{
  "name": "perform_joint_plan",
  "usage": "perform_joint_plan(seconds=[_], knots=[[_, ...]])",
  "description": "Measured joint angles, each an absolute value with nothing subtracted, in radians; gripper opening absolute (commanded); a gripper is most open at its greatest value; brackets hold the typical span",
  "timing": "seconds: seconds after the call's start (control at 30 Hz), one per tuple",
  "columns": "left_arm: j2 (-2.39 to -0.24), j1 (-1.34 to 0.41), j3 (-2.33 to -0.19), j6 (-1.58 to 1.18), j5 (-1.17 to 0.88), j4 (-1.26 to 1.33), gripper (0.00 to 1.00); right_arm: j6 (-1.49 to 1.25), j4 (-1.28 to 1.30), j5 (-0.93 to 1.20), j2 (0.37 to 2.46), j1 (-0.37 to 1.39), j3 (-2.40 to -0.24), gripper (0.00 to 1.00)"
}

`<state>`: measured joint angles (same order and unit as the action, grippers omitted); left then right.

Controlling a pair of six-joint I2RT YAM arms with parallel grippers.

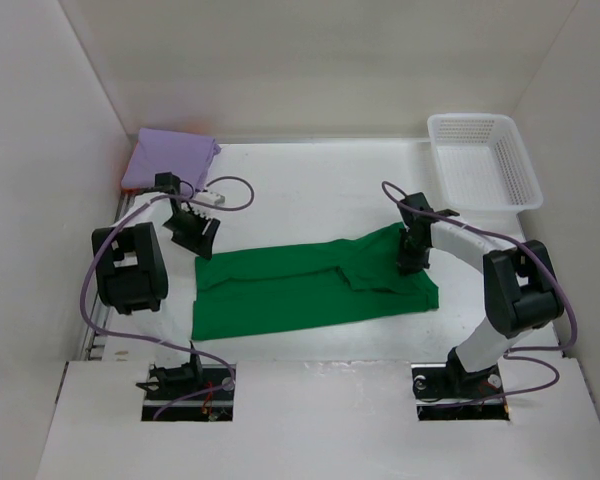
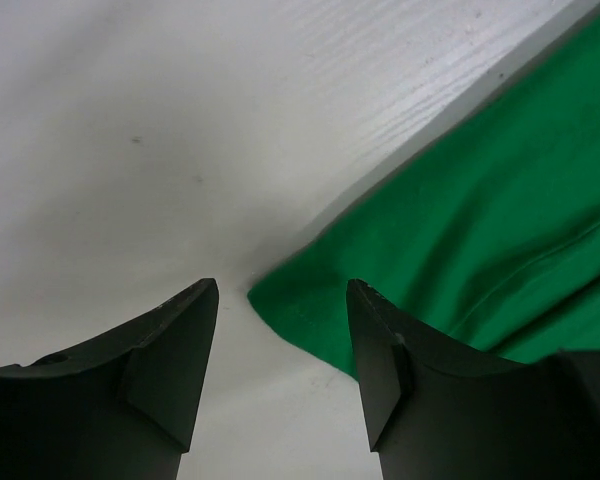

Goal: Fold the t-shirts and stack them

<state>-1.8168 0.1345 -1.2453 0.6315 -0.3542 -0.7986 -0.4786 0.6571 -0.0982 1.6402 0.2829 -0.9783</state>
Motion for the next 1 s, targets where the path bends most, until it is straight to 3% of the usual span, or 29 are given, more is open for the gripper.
perform_joint_plan(seconds=[0.13,0.23,0.3,0.37,0.5,0.77,1.0], knots=[[-1.848,0.113,-1.218,0.653,-0.344,-0.811,0.50,-0.479,0.657,-0.098,1.636,0.283,-0.977,0.19],[-1.850,0.103,-1.219,0.663,-0.332,-0.817,0.41,-0.478,0.656,-0.098,1.633,0.283,-0.973,0.20],[-1.854,0.097,-1.219,0.669,-0.317,-0.815,0.18,-0.479,0.657,-0.098,1.631,0.283,-0.971,0.20],[-1.864,0.093,-1.225,0.669,-0.299,-0.815,0.07,-0.479,0.656,-0.098,1.631,0.283,-0.971,0.19],[-1.872,0.084,-1.235,0.633,-0.254,-0.810,0.02,-0.478,0.656,-0.099,1.631,0.283,-0.971,0.17],[-1.872,0.096,-1.245,0.568,-0.156,-0.768,0.08,-0.477,0.659,-0.128,1.631,0.284,-0.971,0.16],[-1.876,0.103,-1.253,0.562,-0.060,-0.697,0.41,-0.457,0.665,-0.142,1.630,0.361,-0.994,0.16]])
